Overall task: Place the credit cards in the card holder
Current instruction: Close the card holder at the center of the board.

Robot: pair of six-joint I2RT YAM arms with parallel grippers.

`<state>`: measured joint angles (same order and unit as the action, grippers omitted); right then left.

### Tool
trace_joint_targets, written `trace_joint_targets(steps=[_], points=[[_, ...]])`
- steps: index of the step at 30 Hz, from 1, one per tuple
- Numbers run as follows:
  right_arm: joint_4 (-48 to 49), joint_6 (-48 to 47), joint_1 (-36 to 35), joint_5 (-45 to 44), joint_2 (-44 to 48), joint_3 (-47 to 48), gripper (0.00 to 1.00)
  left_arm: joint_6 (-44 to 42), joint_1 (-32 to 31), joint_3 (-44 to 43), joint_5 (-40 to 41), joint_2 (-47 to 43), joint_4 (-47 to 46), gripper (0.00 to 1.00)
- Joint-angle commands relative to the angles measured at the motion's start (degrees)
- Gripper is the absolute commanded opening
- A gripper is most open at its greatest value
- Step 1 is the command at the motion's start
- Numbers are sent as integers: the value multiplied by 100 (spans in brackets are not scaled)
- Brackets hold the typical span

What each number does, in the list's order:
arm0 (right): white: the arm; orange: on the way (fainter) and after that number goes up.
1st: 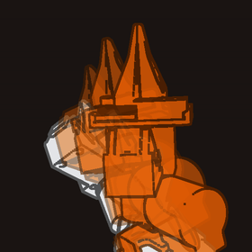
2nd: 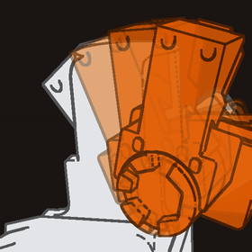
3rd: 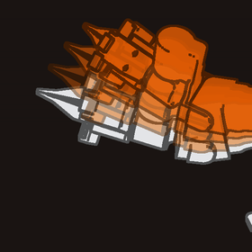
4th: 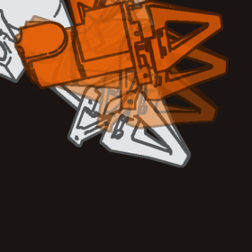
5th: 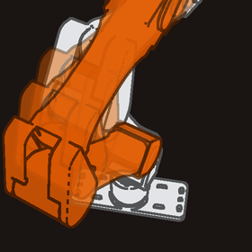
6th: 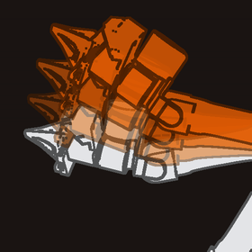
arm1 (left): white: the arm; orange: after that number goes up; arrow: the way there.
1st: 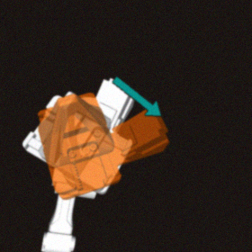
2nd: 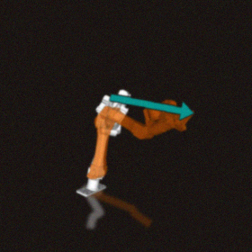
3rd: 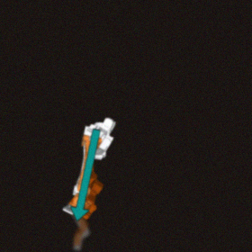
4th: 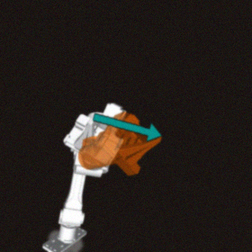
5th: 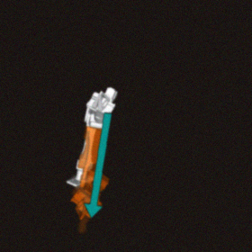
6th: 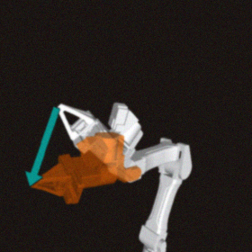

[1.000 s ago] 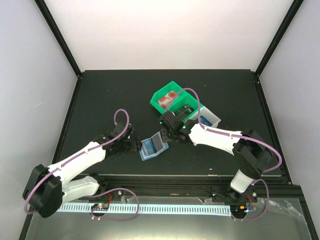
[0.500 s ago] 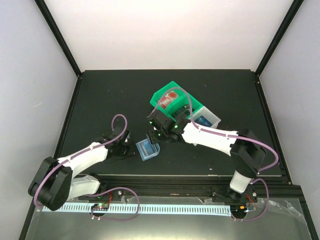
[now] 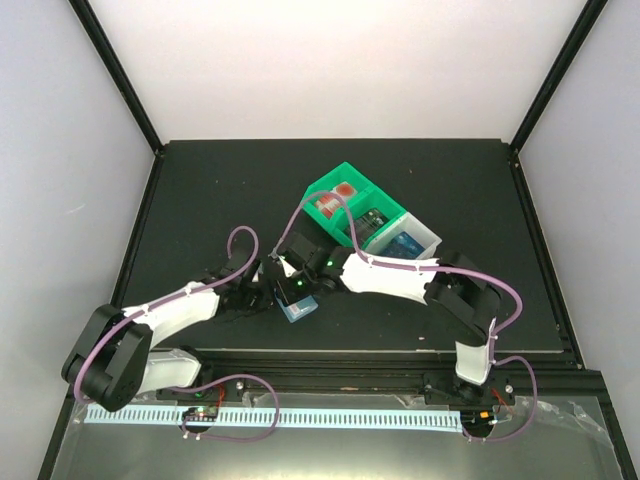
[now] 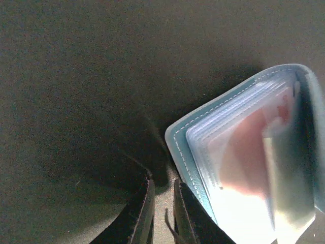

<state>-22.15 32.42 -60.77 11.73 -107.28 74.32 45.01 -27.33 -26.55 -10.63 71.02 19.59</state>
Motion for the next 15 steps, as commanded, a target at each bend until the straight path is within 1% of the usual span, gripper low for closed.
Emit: trace_joint_targets(steps=[1, 5, 6, 8, 9, 11, 15], points=[[731, -83, -13, 838, -130, -103, 5, 6, 28, 61, 81, 54, 14, 13], [1226, 48, 10, 1226, -77, -256, 11, 168, 27, 98, 96, -130, 37, 13], [1247, 68, 7, 1197, -36, -274, 15, 212, 26, 111, 111, -209, 68, 13], [1190, 58, 4, 1016, 109, -318, 26, 288, 26, 118, 175, -399, 154, 13], [1178, 47, 4, 895, 226, -384, 30, 315, 28, 123, 217, -512, 214, 13], [1169, 28, 13, 720, 494, -576, 36, 359, 39, 125, 316, -823, 346, 14], [1093, -30, 42, 518, 1058, -798, 40, 422, 57, 44, 563, -1343, 698, 15]])
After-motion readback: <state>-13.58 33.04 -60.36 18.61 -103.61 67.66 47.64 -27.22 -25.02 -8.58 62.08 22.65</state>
